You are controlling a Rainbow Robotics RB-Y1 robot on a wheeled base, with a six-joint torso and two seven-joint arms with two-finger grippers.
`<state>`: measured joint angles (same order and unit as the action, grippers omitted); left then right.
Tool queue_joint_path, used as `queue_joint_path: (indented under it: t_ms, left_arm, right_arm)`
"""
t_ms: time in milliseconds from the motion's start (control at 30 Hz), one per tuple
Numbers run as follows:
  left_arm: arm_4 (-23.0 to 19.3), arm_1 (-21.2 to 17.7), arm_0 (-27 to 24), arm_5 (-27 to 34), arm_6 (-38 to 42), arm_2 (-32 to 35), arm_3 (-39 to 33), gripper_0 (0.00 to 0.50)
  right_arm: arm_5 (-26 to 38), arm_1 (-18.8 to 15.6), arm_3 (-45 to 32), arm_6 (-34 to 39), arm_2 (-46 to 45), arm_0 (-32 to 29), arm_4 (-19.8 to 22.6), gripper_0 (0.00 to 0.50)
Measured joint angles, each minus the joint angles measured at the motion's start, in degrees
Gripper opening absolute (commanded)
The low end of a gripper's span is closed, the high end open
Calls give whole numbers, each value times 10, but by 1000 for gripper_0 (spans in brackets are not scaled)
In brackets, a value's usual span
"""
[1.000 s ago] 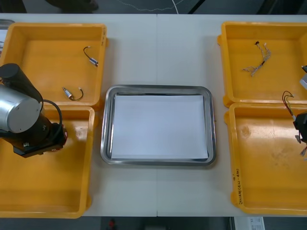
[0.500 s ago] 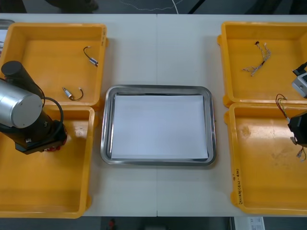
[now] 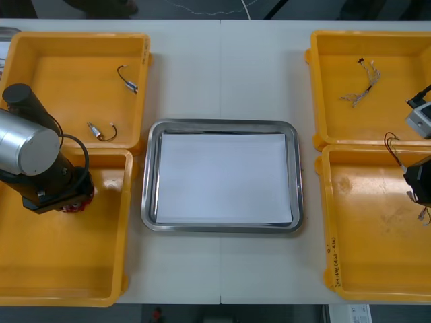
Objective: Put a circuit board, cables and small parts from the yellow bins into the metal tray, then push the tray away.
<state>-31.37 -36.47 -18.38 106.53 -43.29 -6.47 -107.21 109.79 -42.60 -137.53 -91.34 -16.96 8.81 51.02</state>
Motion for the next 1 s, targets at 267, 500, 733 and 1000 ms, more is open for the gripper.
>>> queue_joint_path:
  t_ms: [267,500,733,1000]
  left_arm:
    - [11,0,-3,-16,0,-10,13,500]
    - [17,0,-7,-21,0,-29,17,500]
    - [17,0,-8,-22,0,-30,17,500]
    - [17,0,-8,-25,2,-46,17,79]
  right_arm:
    - [0,0,0,-5,15,5,10,0]
    - [0,0,0,-28,19,16,19,0]
    - [0,-4,0,-35,26,18,17,0]
    - [0,-35,0,-36,50,18,15,0]
